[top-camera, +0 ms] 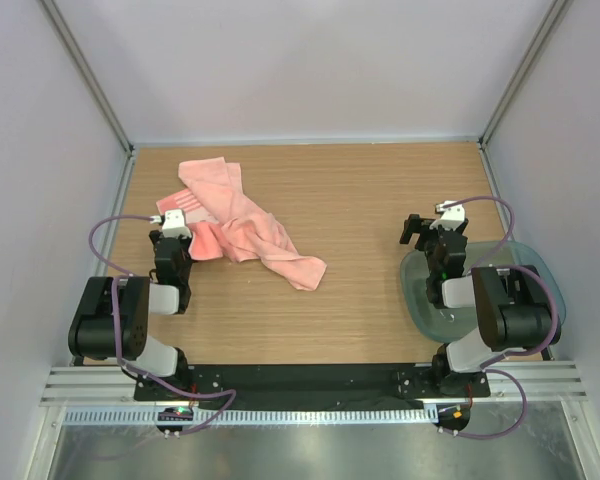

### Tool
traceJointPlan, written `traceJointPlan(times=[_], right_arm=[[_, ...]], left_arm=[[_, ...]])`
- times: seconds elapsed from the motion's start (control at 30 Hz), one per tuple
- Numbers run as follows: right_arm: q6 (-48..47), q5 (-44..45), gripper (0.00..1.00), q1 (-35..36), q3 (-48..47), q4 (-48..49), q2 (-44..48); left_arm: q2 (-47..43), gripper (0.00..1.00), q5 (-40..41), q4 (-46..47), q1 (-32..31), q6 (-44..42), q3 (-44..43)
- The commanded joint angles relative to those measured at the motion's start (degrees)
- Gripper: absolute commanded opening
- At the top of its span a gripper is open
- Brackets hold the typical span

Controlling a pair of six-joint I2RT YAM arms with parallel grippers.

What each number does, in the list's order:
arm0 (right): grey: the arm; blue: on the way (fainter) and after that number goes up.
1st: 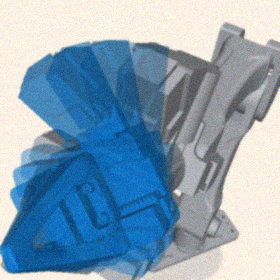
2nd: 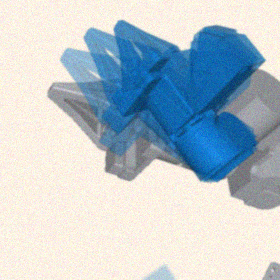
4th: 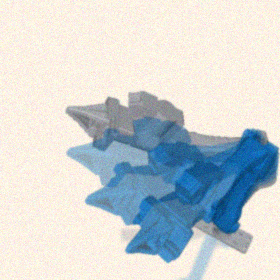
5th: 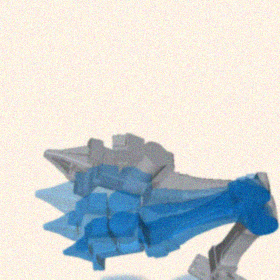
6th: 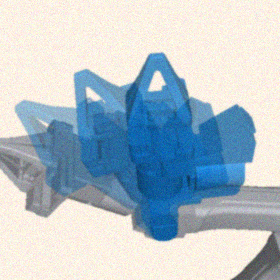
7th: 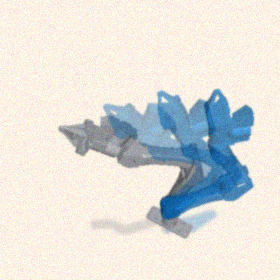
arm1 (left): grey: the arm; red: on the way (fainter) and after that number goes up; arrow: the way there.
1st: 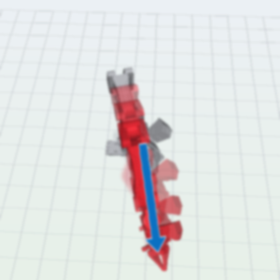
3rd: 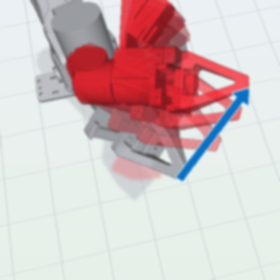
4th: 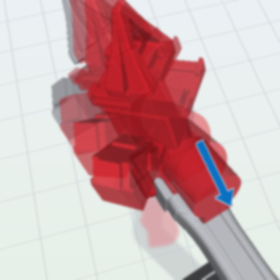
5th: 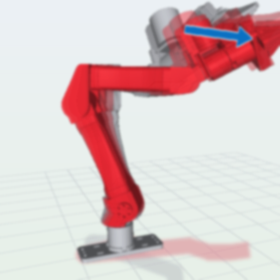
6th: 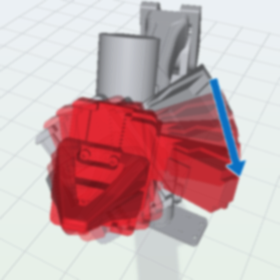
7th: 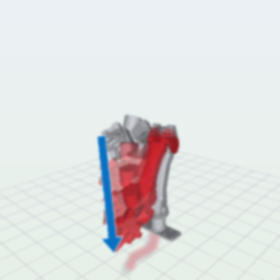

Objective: Roll the towels
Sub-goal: Move the towel to the center of the board

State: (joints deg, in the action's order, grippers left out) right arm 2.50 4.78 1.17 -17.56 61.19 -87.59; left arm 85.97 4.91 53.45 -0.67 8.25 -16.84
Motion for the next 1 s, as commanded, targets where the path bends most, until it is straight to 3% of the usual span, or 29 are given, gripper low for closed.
traceJointPlan(times=[0.0,0.3,0.37,0.43,0.5,0.53,0.57,0.6,0.63,0.73,0.77,0.8,0.83,0.87,0.9,0.93,0.97], right_arm=[[1.63,0.58,1.00,0.15,0.69,-1.51,-0.30],[1.63,0.59,1.00,0.15,0.69,-1.60,-0.39],[1.63,0.59,1.00,0.15,0.60,-1.69,-0.39],[1.63,0.67,1.00,0.15,0.51,-1.77,-0.39],[1.54,0.76,1.00,0.15,0.51,-1.77,-0.39],[1.54,0.76,1.00,0.15,0.51,-1.77,-0.39],[1.54,0.85,1.00,0.15,0.42,-1.86,-0.39],[1.54,0.85,1.00,0.15,0.42,-1.86,-0.47],[1.54,0.94,1.00,0.15,0.51,-1.86,-0.39],[1.54,1.02,1.00,0.15,0.51,-1.86,-0.39],[1.45,0.94,1.00,0.24,0.51,-1.86,-0.39],[1.45,0.94,1.00,0.24,0.51,-1.86,-0.39],[1.45,1.02,1.00,0.24,0.51,-1.78,-0.39],[1.45,1.11,1.00,0.32,0.51,-1.77,-0.39],[1.37,1.29,1.00,0.41,0.51,-1.86,-0.39],[1.36,1.55,1.00,0.59,0.51,-1.78,-0.39],[1.10,2.07,1.00,0.76,0.60,-1.69,-0.30]], left_arm=[[-0.90,1.00,0.37,4.47,0.23,-1.31,-0.65],[-0.81,1.00,0.54,4.29,0.23,-1.22,-0.74],[-1.33,1.00,4.47,4.38,-0.12,-0.96,-1.09],[-4.91,1.00,9.57,-3.30,-1.70,-0.08,-2.83],[-8.09,1.00,14.85,-19.01,-2.23,-0.16,-12.91],[-8.45,1.00,17.04,-33.01,-2.58,-0.08,-16.78],[-8.45,1.00,19.68,-38.37,-2.76,0.44,-20.39],[-8.11,1.00,19.79,-45.73,-2.67,3.67,-29.65],[-7.49,1.00,19.79,-59.73,-2.76,5.09,-34.61],[-1.01,1.00,18.20,-82.91,-4.51,3.46,-60.16],[1.89,1.00,21.17,-99.77,-5.65,2.57,-66.68],[10.01,1.00,28.33,-107.77,-6.36,1.52,-72.92],[14.09,1.00,30.93,-117.69,-6.63,0.72,-86.73],[19.18,1.00,33.04,-133.10,-6.72,2.37,-92.26],[25.76,1.00,35.06,-139.95,-6.80,4.30,-97.45],[27.82,1.00,42.39,-143.76,-6.89,6.75,-100.46],[27.32,1.00,43.16,-143.80,-7.07,9.56,-98.93]])
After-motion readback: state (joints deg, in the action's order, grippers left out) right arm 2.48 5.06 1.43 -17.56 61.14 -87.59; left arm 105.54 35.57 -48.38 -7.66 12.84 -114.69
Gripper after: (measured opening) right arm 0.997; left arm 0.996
